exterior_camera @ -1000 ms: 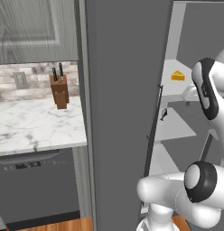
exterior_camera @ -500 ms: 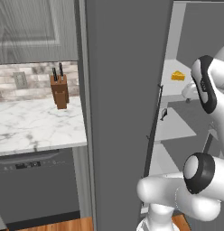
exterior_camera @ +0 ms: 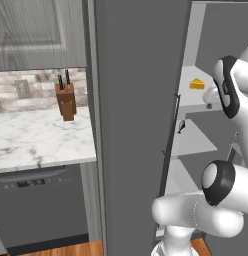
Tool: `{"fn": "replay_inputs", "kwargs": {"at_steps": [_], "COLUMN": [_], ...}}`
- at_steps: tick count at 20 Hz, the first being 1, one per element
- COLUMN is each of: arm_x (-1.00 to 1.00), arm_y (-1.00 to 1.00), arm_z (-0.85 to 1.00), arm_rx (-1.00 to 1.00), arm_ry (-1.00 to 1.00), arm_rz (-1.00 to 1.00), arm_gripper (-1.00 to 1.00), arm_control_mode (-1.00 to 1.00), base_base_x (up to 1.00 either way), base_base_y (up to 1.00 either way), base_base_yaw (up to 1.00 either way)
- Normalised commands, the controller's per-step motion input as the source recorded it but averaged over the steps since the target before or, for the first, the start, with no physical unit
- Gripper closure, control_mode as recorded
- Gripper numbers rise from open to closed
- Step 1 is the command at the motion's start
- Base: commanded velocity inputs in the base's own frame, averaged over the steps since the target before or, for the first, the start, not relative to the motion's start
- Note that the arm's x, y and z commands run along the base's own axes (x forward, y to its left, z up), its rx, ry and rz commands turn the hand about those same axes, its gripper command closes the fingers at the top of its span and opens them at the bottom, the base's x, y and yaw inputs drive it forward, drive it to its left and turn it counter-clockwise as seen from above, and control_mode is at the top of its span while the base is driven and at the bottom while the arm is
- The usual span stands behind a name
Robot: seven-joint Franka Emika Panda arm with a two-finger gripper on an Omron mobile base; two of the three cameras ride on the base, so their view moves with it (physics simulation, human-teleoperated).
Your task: Pick the cheese from the fridge and the cheese grater from the cabinet and place them next to the salad bowl.
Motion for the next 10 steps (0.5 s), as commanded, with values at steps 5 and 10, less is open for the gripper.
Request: {"fn": "replay_inputs", "kwargs": {"at_steps": [5, 10], "arm_x": [0.1, 0.08], "arm_y": [0.0, 0.0], "arm_z": [0.12, 0.01], "arm_rx": [0.0, 0.0], "arm_ry": [-0.1, -0.14], "arm_rz": [0.0, 0.0], "arm_gripper": [-1.0, -1.0], "arm_control_mode": [-1.0, -1.0], "base_base_x": [0.0, 0.0], "base_base_y": [0.0, 0.0], "base_base_yaw": [0.0, 0.0]}}
